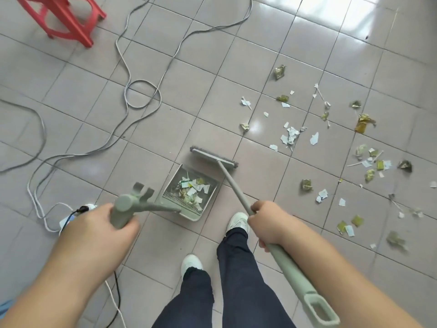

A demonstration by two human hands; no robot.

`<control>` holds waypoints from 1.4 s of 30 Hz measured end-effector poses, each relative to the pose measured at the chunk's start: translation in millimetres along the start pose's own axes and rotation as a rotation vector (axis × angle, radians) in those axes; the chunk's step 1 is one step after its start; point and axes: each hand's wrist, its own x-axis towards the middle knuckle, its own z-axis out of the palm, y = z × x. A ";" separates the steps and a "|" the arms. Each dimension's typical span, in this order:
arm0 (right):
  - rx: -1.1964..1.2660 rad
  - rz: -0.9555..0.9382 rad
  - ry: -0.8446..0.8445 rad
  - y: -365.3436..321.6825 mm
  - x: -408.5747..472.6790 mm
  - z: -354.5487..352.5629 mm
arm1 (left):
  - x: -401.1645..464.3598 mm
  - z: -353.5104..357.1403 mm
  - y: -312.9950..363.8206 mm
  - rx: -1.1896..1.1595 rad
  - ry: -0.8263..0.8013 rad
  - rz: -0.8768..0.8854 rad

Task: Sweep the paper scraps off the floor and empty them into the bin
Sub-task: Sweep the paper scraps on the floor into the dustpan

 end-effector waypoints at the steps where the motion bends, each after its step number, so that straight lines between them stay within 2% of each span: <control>1: -0.026 0.001 -0.031 -4.8 -1.0 1.4 | -0.2 0.1 -0.7 -0.011 -0.013 -0.026; 5: -0.189 0.014 -0.194 -21.7 -10.2 18.3 | -1.7 2.8 -1.8 -0.089 -0.049 -0.092; 7: -0.262 0.002 -0.214 -26.9 -15.8 25.6 | -2.1 3.3 -3.3 -0.115 -0.044 -0.111; 12: -0.234 0.003 -0.139 -35.1 -19.9 24.7 | 3.2 -2.5 -6.6 -0.119 -0.028 -0.096; 16: -0.114 -0.021 -0.052 -41.6 -12.8 12.1 | 16.5 -6.3 8.3 -0.107 0.013 -0.035; 23: -0.053 -0.062 0.065 -51.2 7.0 -41.6 | 48.3 6.7 74.8 -0.131 0.054 0.136; 32: 0.120 -0.008 0.142 -59.2 26.3 -107.8 | 86.0 26.8 149.8 -0.129 0.085 0.231; 37: 0.245 0.012 0.192 -57.1 23.8 -136.1 | 108.5 13.9 154.9 -0.074 0.124 0.263; 42: 0.333 0.034 0.275 -67.8 37.7 -154.2 | 134.7 -6.8 152.1 -0.028 0.070 0.303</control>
